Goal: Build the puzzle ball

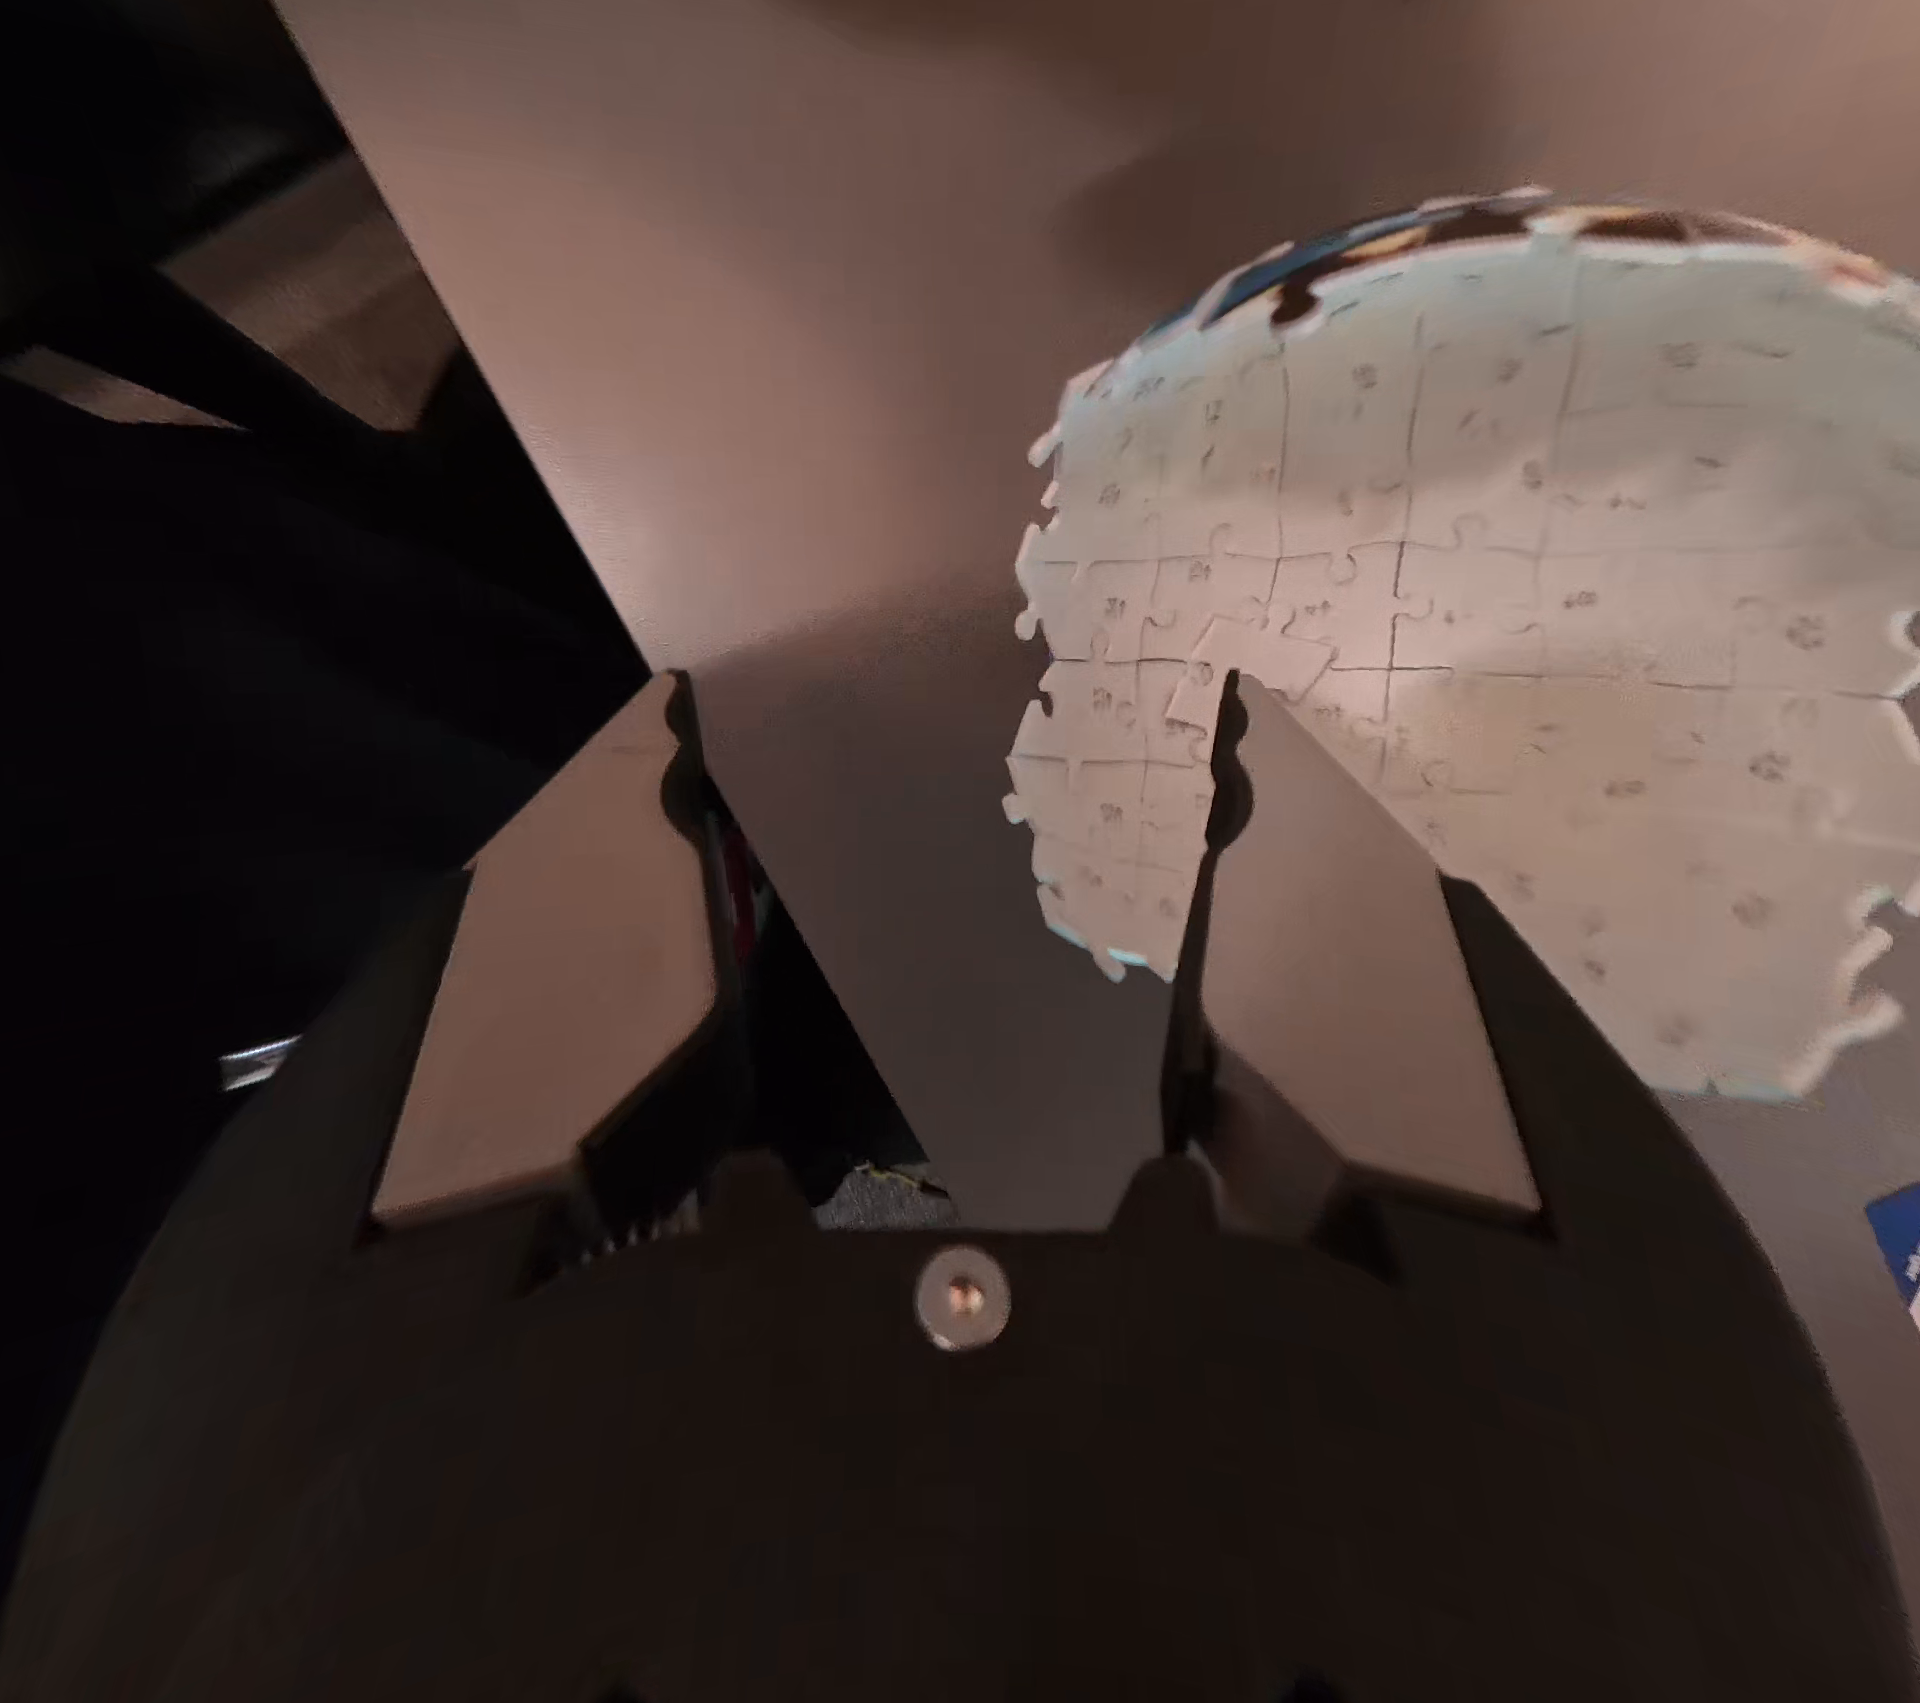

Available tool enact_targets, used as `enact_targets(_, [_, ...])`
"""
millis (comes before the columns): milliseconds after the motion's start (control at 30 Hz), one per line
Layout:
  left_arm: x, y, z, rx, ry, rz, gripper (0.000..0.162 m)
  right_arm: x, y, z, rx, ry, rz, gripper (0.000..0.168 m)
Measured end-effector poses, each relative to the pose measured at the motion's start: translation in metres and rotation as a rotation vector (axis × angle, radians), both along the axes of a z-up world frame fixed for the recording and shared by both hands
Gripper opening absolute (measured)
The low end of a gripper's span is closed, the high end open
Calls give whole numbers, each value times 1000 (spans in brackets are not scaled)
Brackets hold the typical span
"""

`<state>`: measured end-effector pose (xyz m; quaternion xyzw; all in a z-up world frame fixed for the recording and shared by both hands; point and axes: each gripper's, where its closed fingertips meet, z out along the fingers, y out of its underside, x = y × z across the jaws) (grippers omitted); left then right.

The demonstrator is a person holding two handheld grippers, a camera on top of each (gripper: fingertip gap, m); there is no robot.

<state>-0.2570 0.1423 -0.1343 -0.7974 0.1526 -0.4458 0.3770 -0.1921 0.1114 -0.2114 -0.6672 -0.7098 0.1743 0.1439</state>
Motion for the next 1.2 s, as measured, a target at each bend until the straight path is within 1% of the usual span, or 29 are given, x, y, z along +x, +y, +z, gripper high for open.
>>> enact_targets(67, [-4,-2,-3,10,1,2,68,-2,4,-7,40,-38,-9,97])
enact_targets(133, [-6,-5,-8,1,14,-10,68,-4,7,-8,68,-31,-15,96])
enact_targets(233, [-12,-5,-4,19,1,-5,68,-4,13,-11,113,-10,-34,96])
enact_targets(333, [-18,-5,-1,28,-13,-1,68,-4,15,-20,119,-44,-49,97])
enact_targets(367, [-19,-5,-1,31,-16,0,67,-4,16,-23,120,-57,-54,100])
enact_targets(533, [-18,-9,-1,36,-15,-8,68,-4,17,-27,124,-96,-67,102])
enact_targets(667, [-19,-9,1,45,-17,-8,67,-8,13,-23,138,-95,-44,100])
enact_targets(767, [-21,-8,0,42,-21,-6,67,-3,17,-19,240,-124,-1,99])
enact_targets(867, [-19,-7,-3,17,-28,-17,68,9,23,-6,286,-113,-26,99])
enact_targets(933, [-20,-4,-4,15,-17,-11,67,18,21,13,225,-18,-85,99])
enact_targets(1000, [-21,0,-1,11,-19,-6,68,27,23,41,133,128,-165,99])
enact_targets(1100, [-15,8,3,-22,-44,-32,68,44,46,85,19,382,-318,95])
enact_targets(1133, [-12,10,3,-38,-43,-42,67,50,54,91,-48,447,-365,91])
enact_targets(1200, [-10,18,-1,-64,-20,-43,68,55,58,90,-254,535,-398,92])
